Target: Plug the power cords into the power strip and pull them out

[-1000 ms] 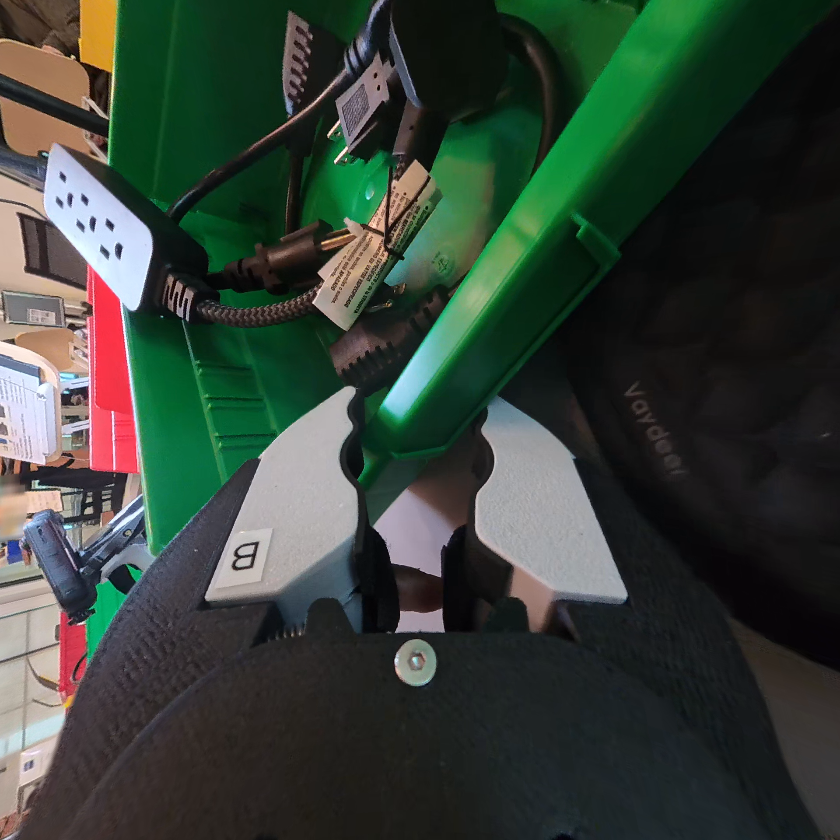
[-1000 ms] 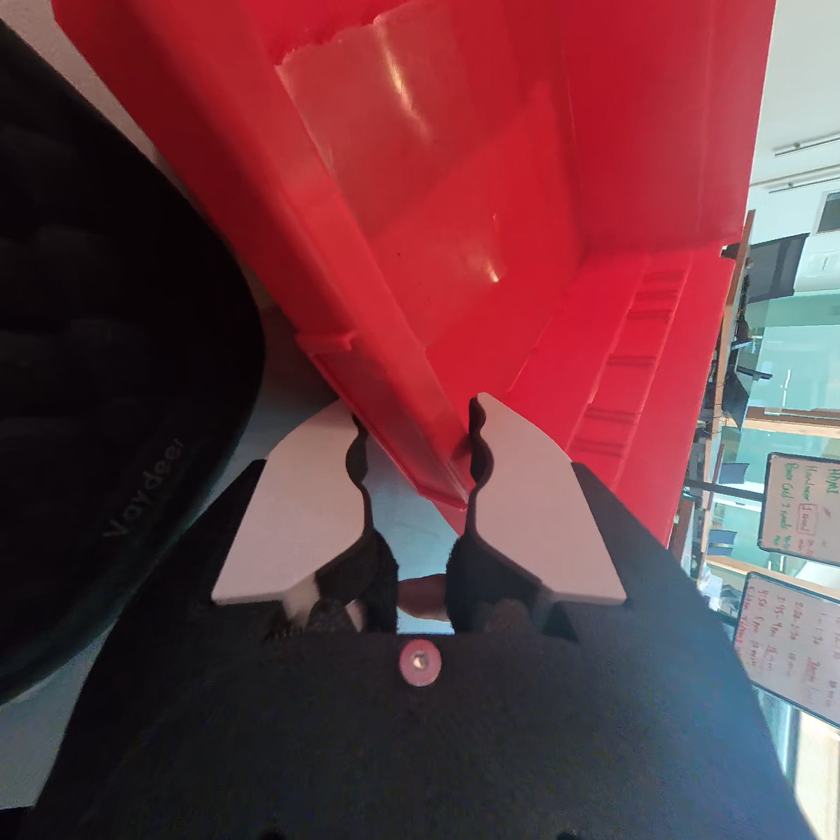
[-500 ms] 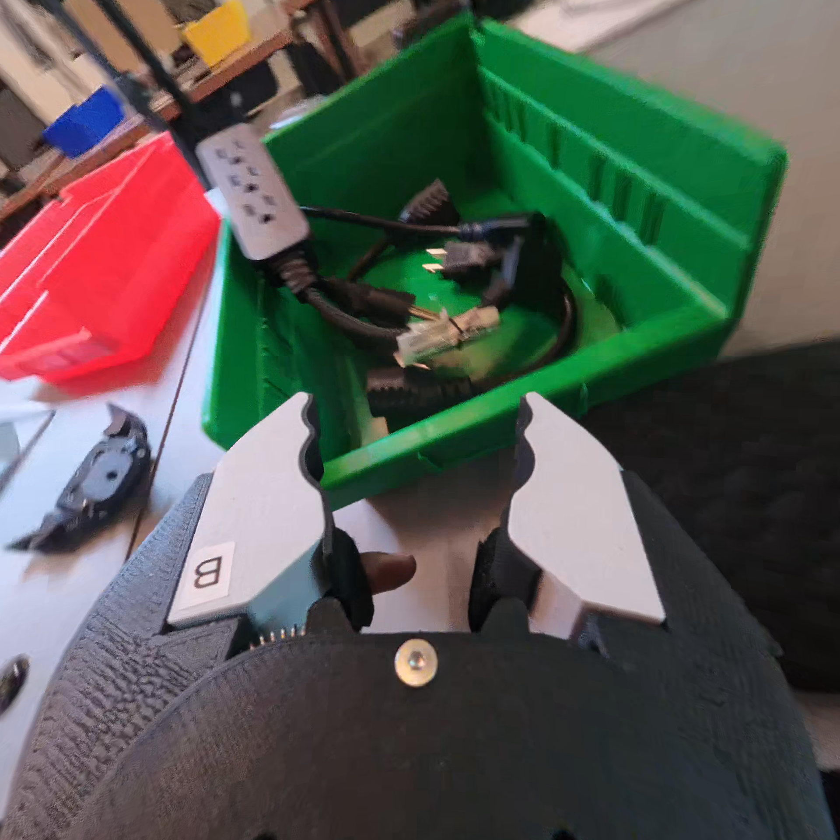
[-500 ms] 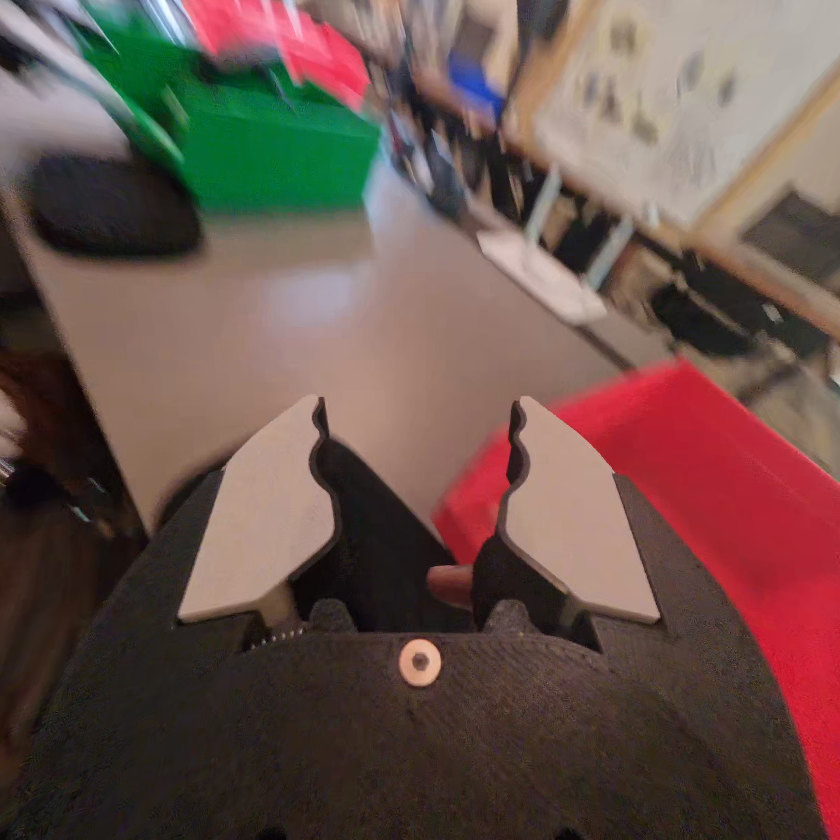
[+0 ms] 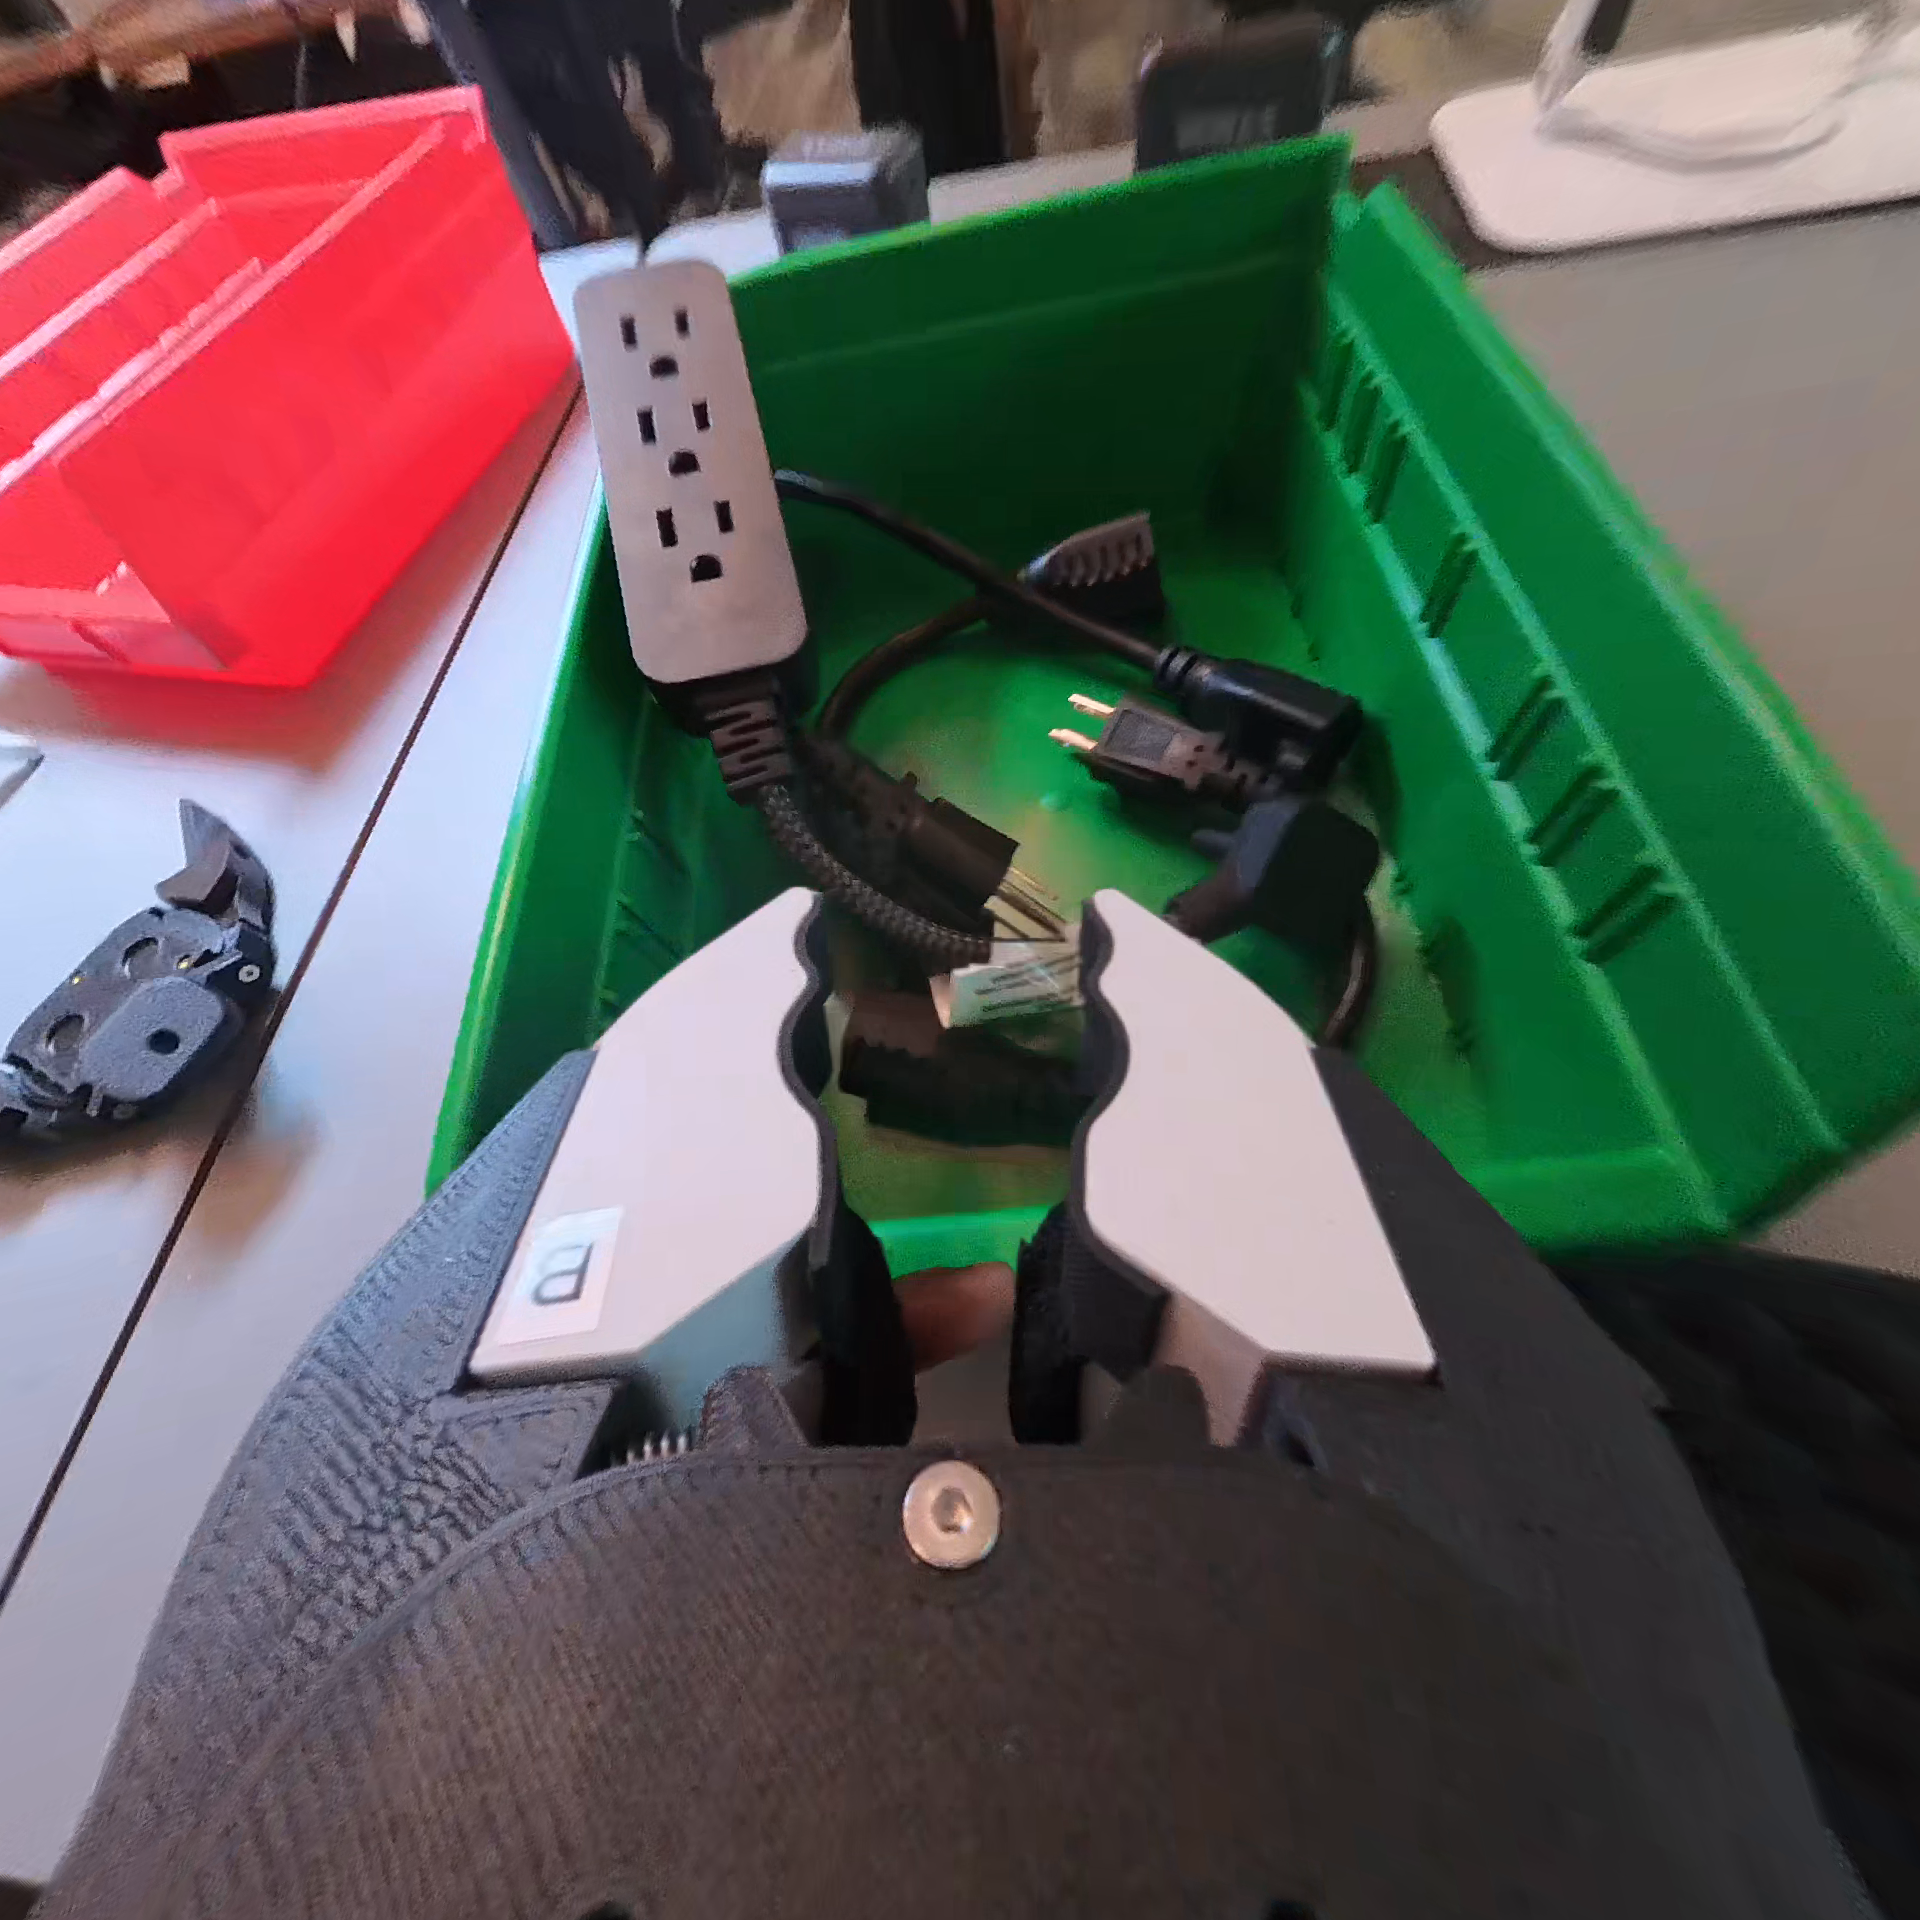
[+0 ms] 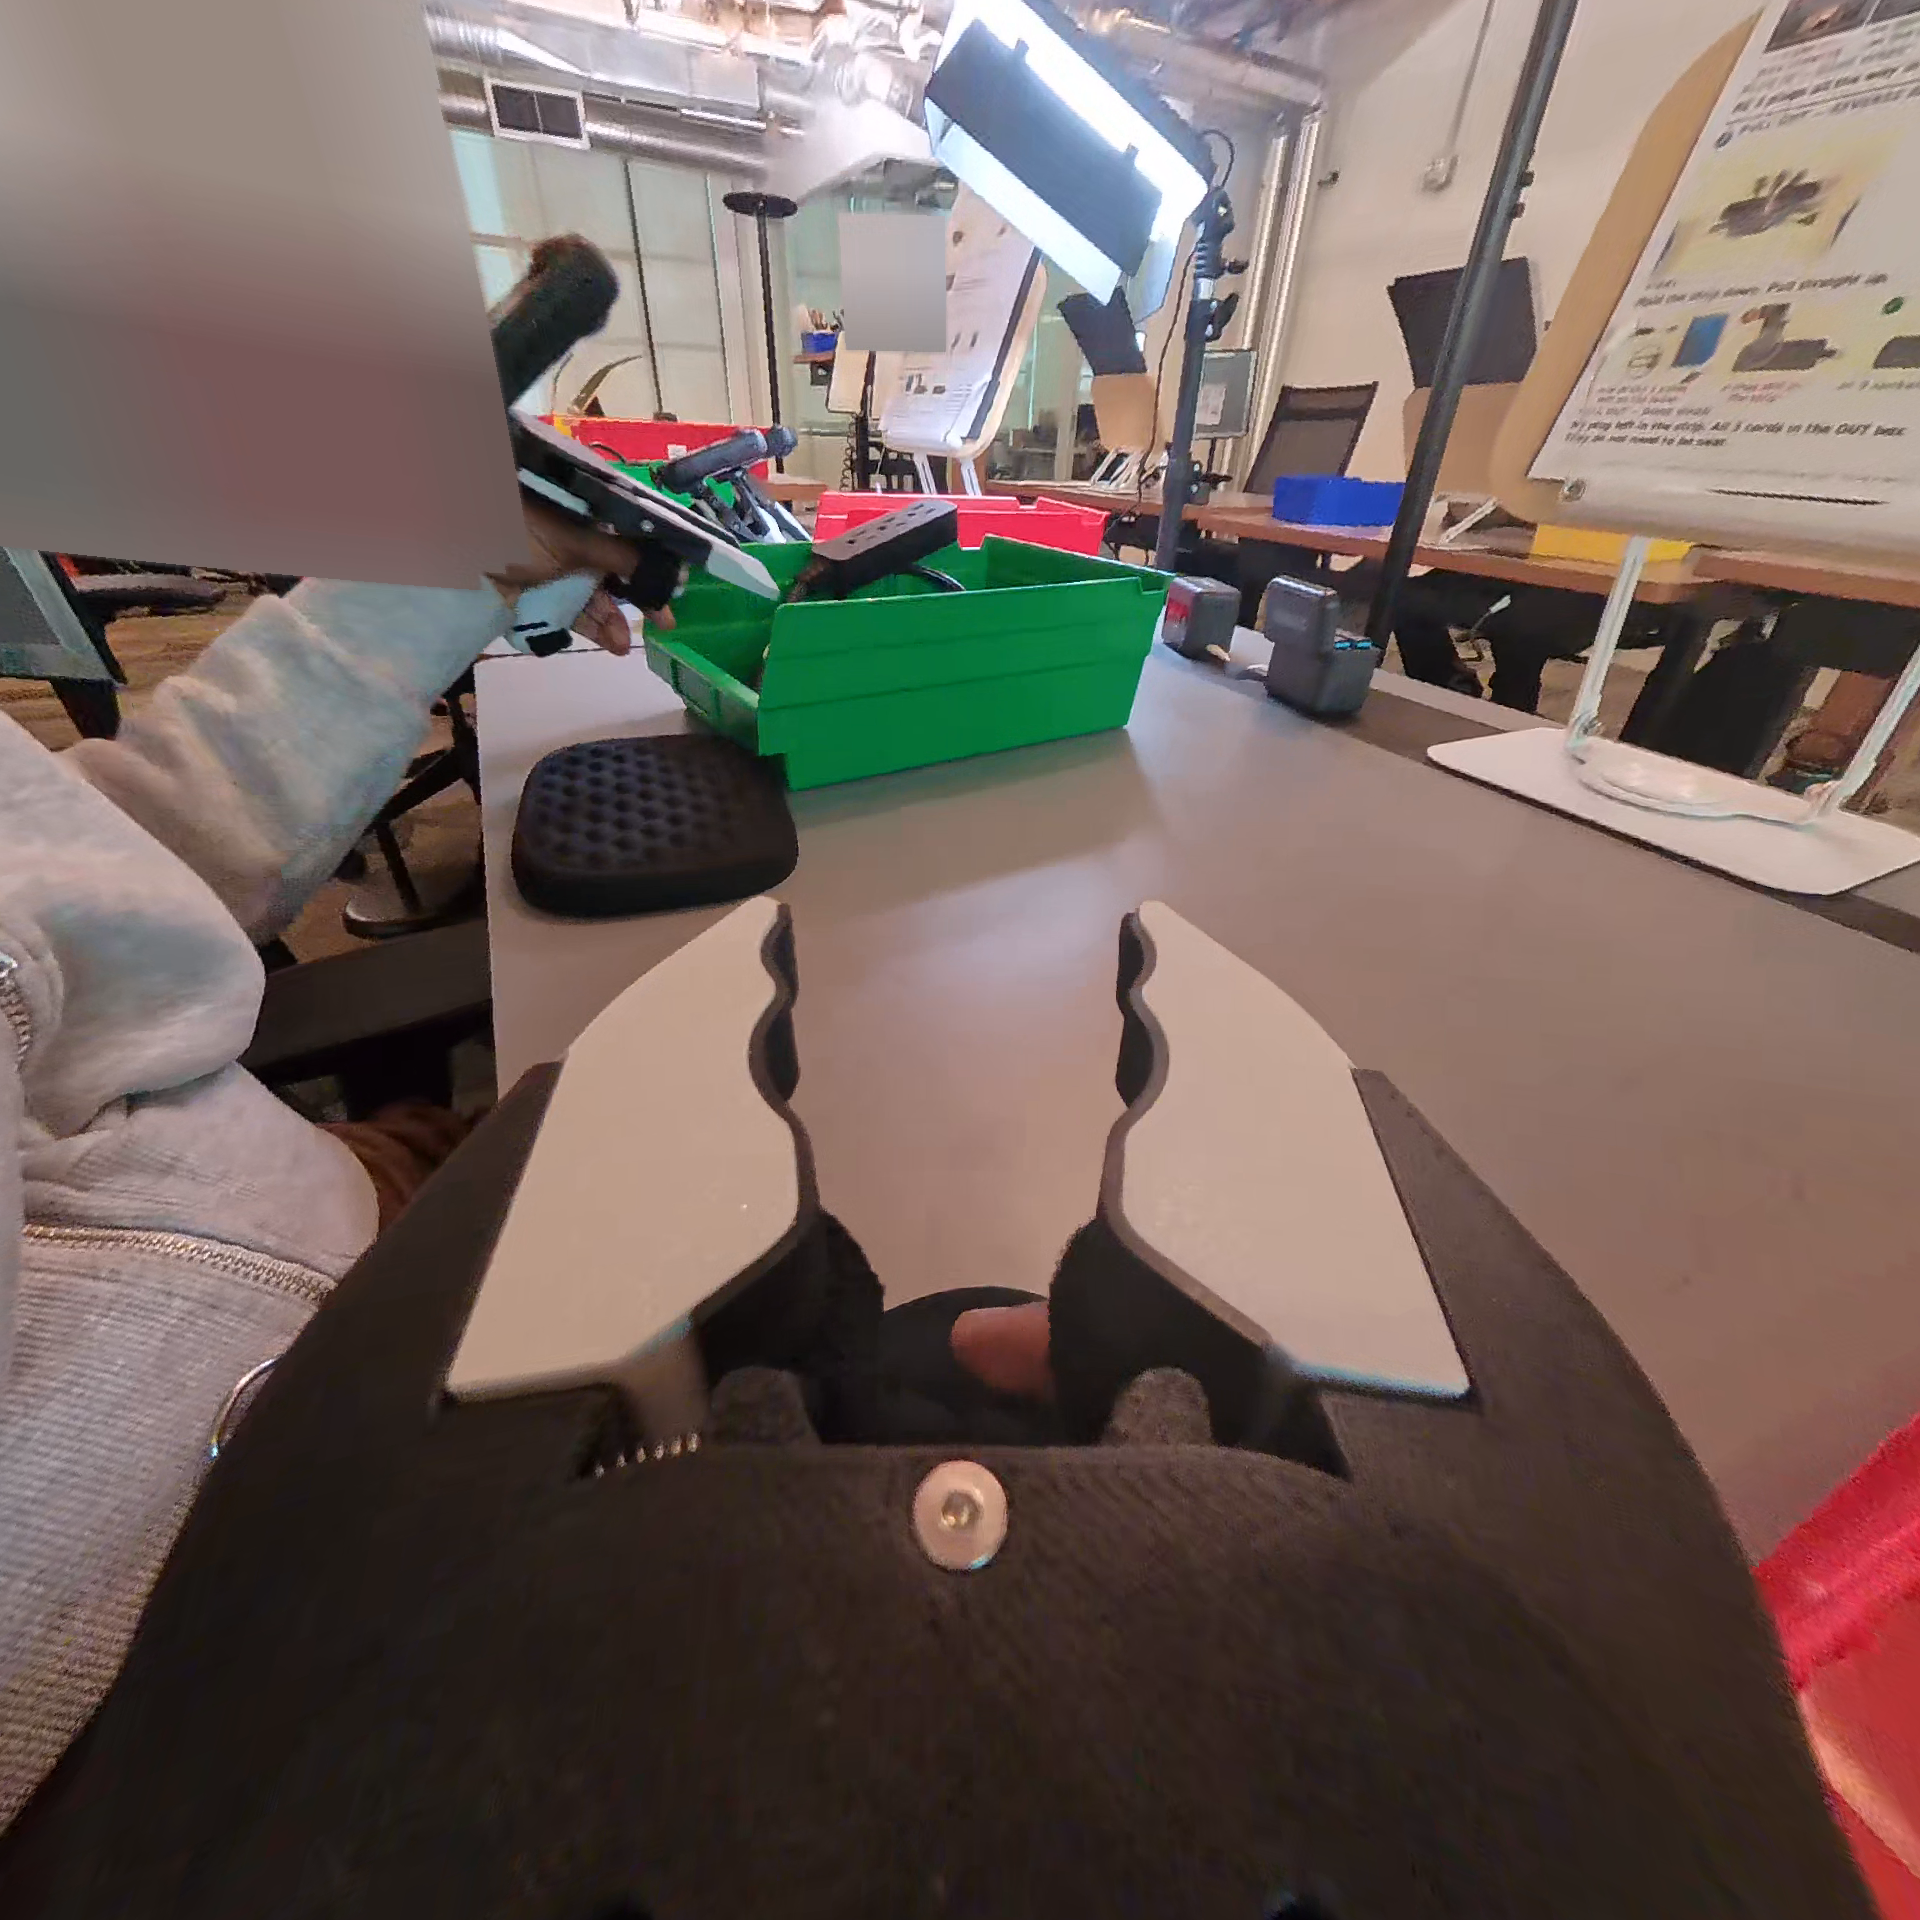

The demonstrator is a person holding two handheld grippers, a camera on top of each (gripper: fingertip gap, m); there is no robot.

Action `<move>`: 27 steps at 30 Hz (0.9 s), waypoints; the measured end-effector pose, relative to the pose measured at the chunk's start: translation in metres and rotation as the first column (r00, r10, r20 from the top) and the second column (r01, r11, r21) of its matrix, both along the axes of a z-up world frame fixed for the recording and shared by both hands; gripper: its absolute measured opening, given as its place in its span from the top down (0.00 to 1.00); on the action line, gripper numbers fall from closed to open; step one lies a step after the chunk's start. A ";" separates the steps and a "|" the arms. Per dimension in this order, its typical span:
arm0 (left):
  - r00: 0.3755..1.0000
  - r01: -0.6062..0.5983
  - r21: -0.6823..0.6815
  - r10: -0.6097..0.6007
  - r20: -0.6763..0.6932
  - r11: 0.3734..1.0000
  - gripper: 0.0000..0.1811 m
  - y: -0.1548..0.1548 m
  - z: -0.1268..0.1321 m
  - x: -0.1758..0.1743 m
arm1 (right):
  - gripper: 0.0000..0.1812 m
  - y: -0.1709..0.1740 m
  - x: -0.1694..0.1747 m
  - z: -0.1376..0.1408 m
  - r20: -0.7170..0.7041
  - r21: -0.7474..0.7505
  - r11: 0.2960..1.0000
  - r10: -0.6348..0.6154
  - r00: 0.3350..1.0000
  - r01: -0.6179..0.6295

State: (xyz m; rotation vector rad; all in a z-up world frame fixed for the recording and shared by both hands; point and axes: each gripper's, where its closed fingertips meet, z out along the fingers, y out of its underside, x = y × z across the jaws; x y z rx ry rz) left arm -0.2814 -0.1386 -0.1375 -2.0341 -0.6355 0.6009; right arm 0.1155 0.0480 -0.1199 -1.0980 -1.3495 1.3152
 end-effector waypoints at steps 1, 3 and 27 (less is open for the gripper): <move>1.000 -0.023 -0.035 0.023 0.013 0.999 0.77 0.001 -0.004 -0.008 | 0.68 0.000 -0.001 -0.001 0.010 -0.004 1.000 0.000 1.000 0.000; 0.999 -0.032 -0.081 0.035 0.030 0.996 0.80 0.005 -0.010 -0.022 | 0.68 -0.001 -0.003 -0.005 0.037 0.015 1.000 -0.003 0.999 0.002; 0.995 -0.050 -0.062 0.055 0.089 0.997 0.85 0.000 -0.025 -0.031 | 0.71 -0.008 -0.017 -0.030 0.188 0.162 0.987 -0.047 0.981 0.016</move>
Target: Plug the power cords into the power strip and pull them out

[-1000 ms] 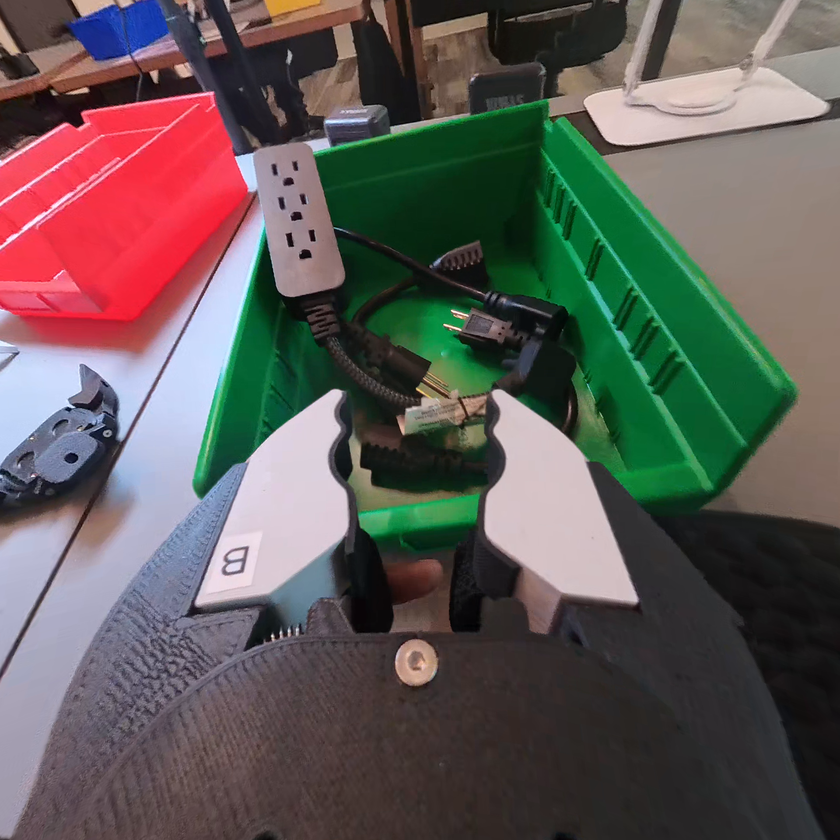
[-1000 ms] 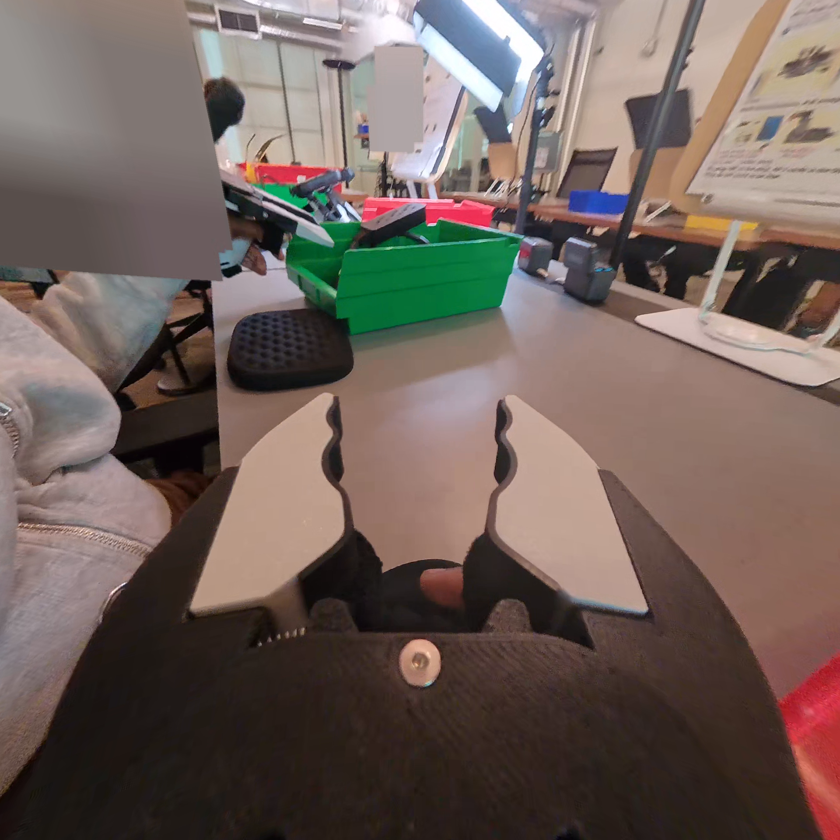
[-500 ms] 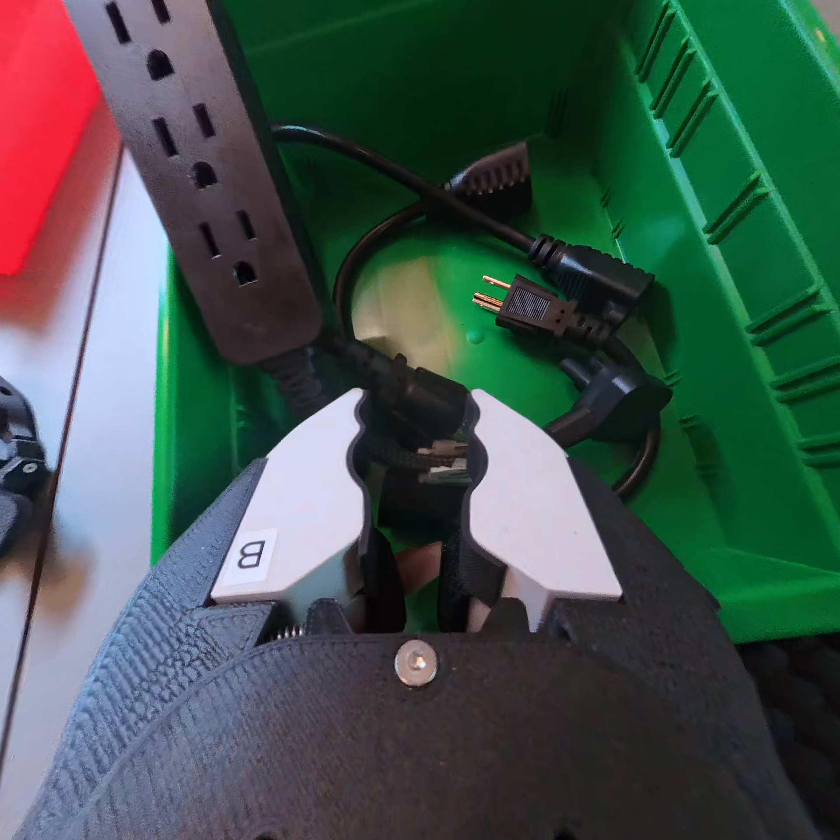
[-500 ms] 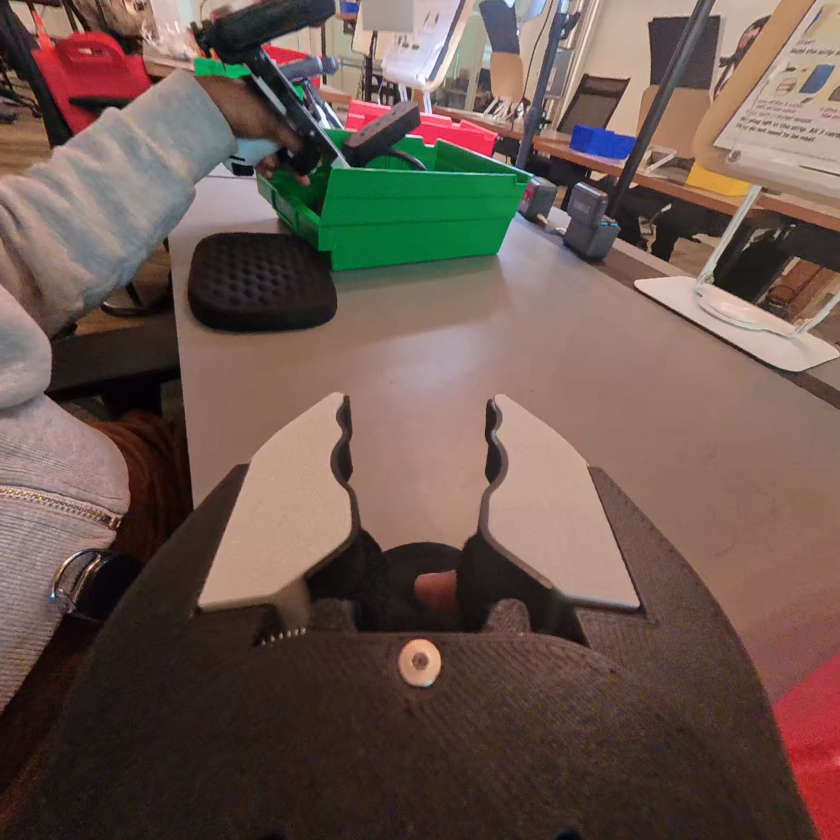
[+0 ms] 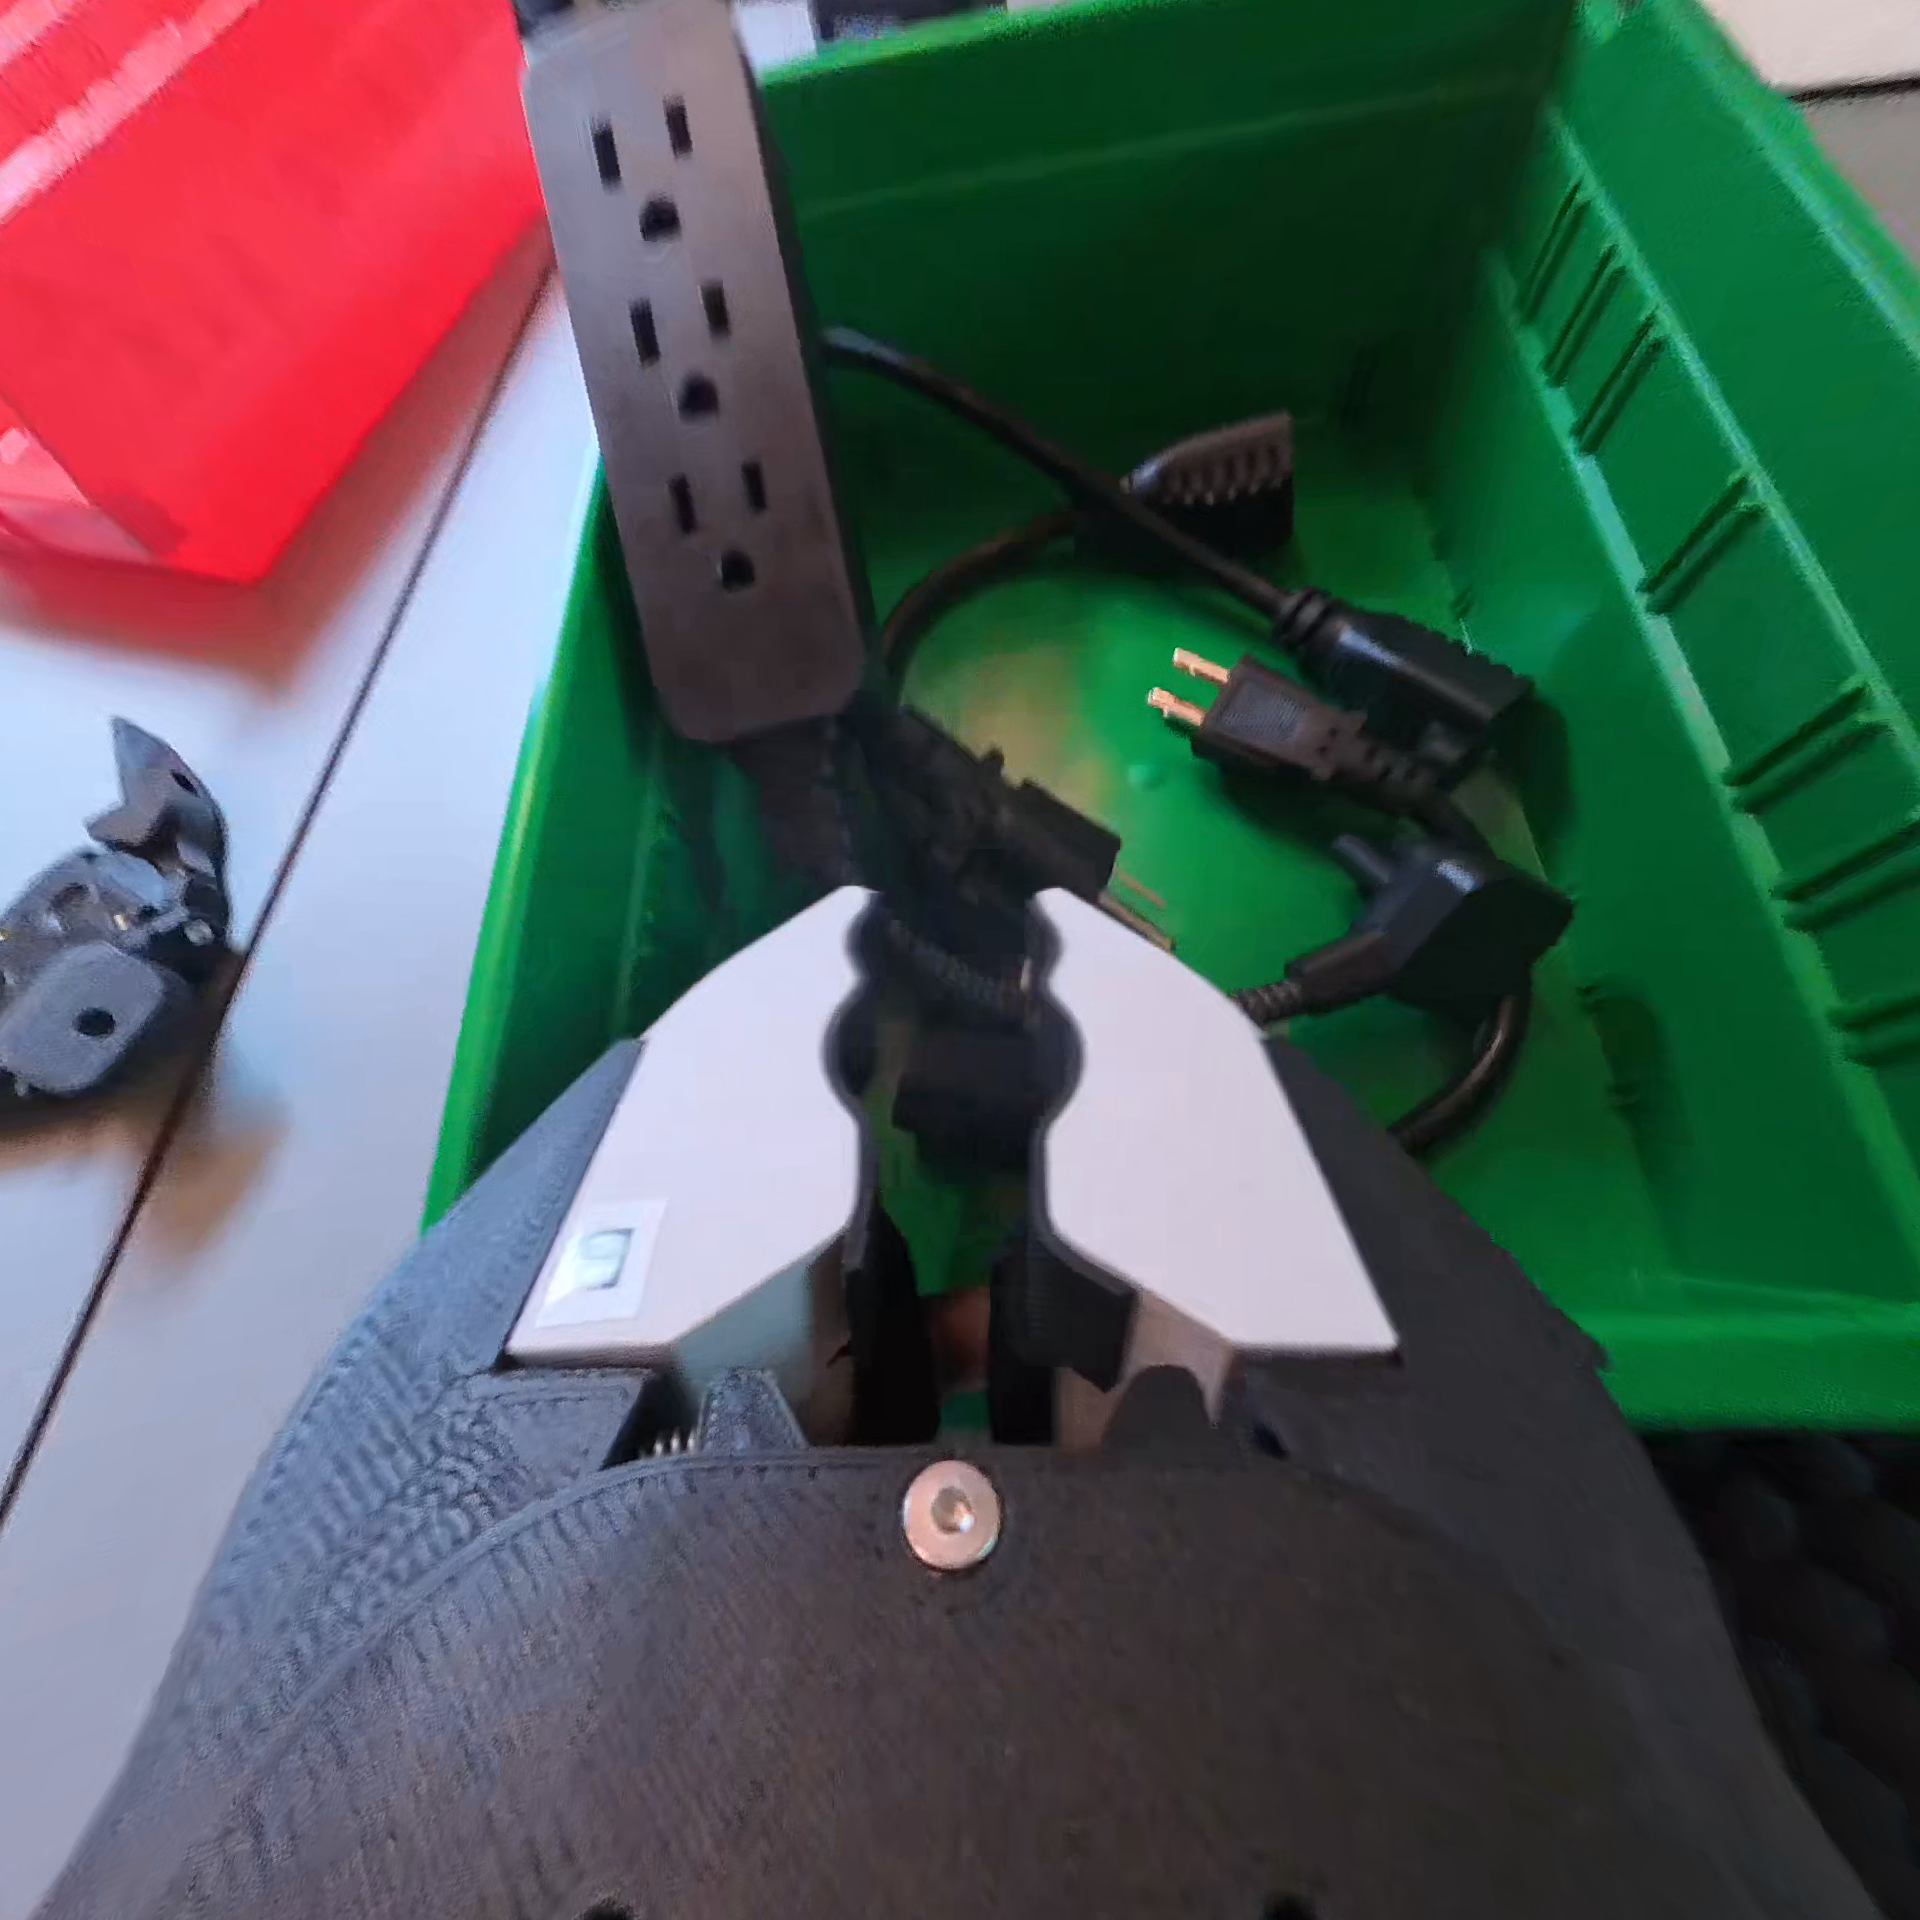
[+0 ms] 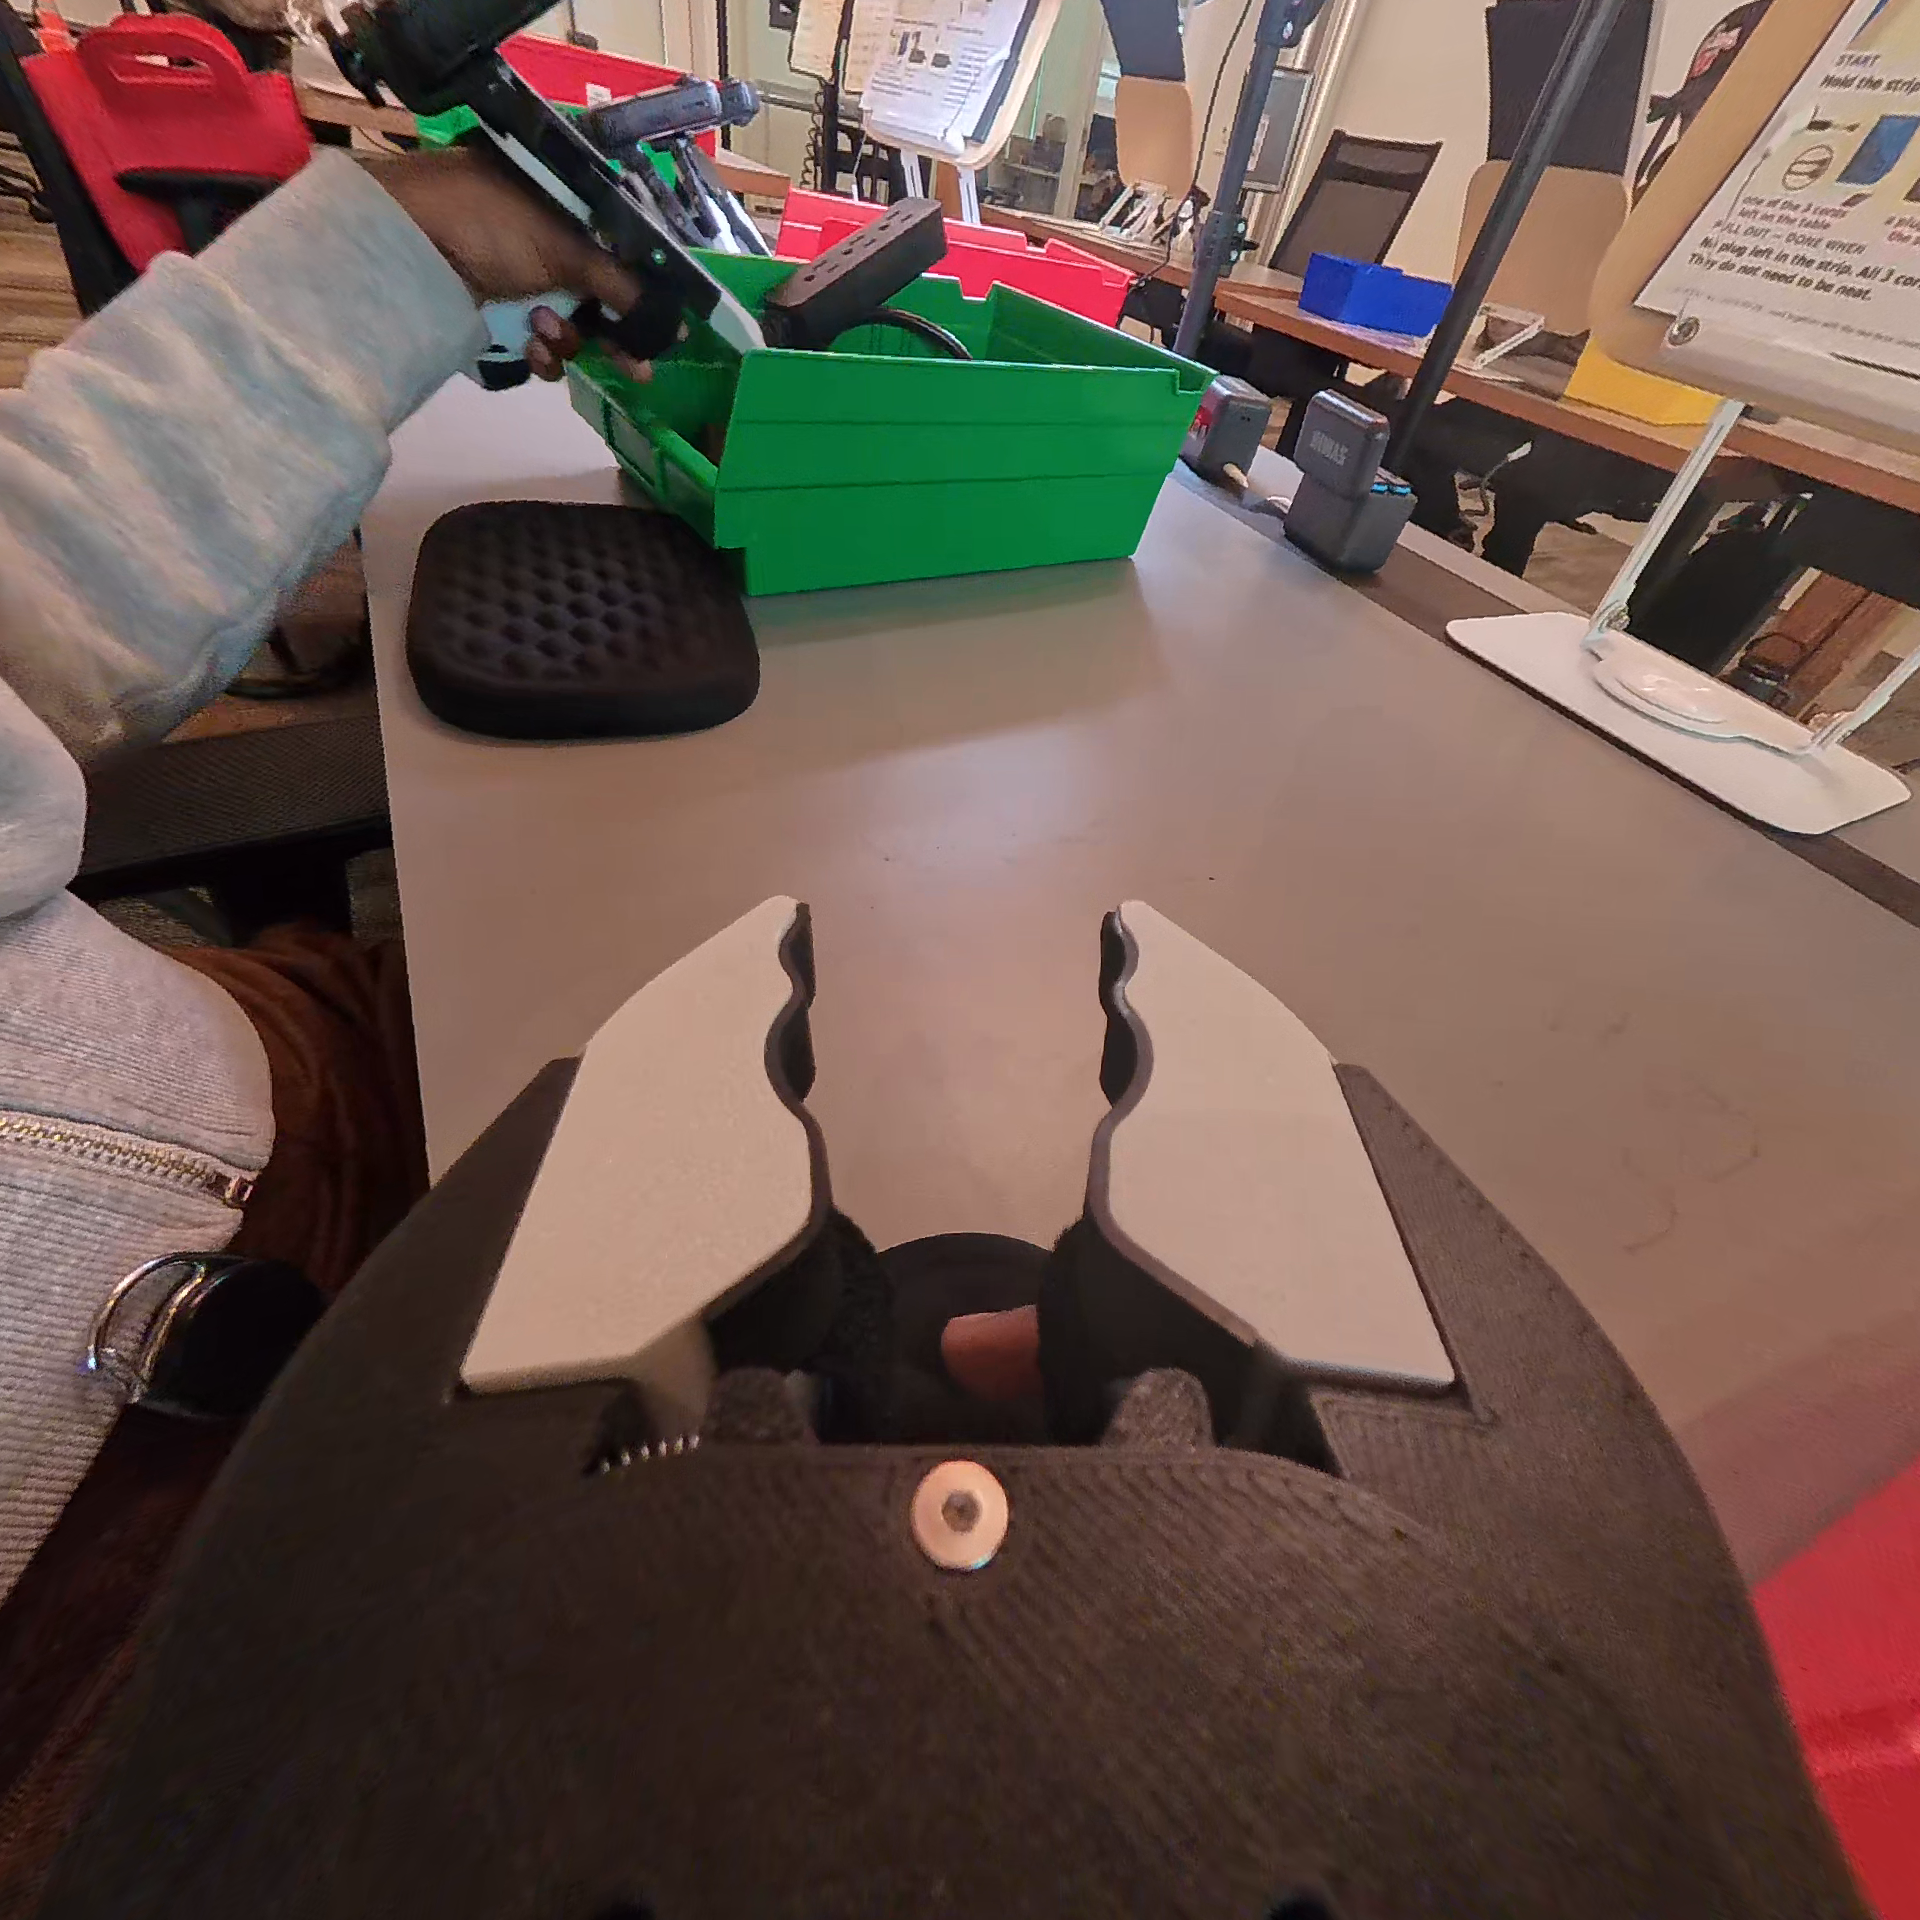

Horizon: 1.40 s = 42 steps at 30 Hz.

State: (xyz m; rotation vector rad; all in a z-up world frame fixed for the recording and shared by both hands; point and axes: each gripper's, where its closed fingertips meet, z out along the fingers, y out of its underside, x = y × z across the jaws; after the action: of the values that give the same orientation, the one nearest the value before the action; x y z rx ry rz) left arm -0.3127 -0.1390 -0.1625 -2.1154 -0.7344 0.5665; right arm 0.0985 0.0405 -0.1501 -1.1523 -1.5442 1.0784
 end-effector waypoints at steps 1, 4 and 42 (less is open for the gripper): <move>0.999 -0.020 -0.029 0.020 0.031 0.999 0.81 -0.006 -0.006 0.001 | 0.71 0.000 0.000 -0.001 0.003 0.003 1.000 -0.001 1.000 0.001; 0.993 -0.086 -0.056 0.090 0.081 0.995 0.77 -0.015 -0.016 -0.008 | 0.71 -0.001 0.000 -0.002 0.007 0.024 1.000 -0.002 1.000 0.002; 0.966 -0.017 0.344 0.105 -0.237 0.939 0.95 0.006 0.045 -0.015 | 0.77 0.025 0.003 0.012 -0.070 -0.165 0.981 -0.120 0.990 0.107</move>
State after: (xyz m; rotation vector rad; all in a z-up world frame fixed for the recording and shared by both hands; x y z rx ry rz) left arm -0.3278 -0.1327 -0.1171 -1.6700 -0.6987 0.6763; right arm 0.1017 0.0660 -0.1380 -1.2753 -1.3331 1.1737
